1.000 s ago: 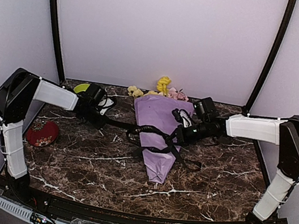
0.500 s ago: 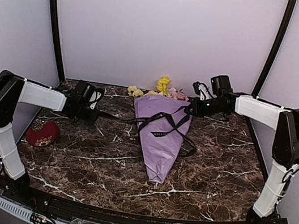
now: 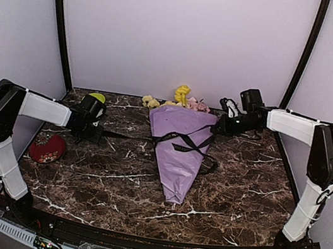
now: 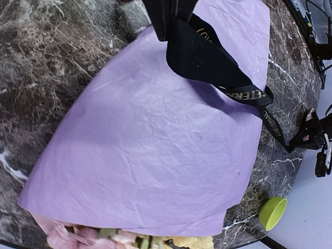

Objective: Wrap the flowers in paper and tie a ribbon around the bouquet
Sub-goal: Tie the ribbon around the folded bouquet.

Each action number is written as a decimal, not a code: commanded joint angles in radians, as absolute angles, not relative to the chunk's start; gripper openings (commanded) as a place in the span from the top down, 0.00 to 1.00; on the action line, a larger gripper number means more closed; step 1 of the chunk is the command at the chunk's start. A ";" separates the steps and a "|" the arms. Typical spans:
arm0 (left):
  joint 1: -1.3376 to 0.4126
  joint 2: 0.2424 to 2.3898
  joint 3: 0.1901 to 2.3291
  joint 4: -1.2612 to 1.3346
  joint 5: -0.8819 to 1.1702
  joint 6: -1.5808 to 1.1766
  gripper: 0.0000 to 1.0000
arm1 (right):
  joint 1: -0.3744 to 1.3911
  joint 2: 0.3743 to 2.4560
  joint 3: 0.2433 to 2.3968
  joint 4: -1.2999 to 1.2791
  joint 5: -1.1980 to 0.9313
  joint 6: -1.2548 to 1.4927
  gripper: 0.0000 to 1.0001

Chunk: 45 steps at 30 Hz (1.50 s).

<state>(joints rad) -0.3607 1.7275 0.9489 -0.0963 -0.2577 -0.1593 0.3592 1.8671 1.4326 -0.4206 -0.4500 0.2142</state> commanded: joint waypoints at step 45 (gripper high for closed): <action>-0.486 1.451 0.954 0.109 -0.202 -0.194 1.00 | 0.466 1.820 1.549 -0.281 -0.462 0.386 1.00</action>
<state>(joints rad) -0.4633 1.4780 0.9039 0.0753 -0.2394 -0.1970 0.4530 1.8675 1.5108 -0.3481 -0.4519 0.3626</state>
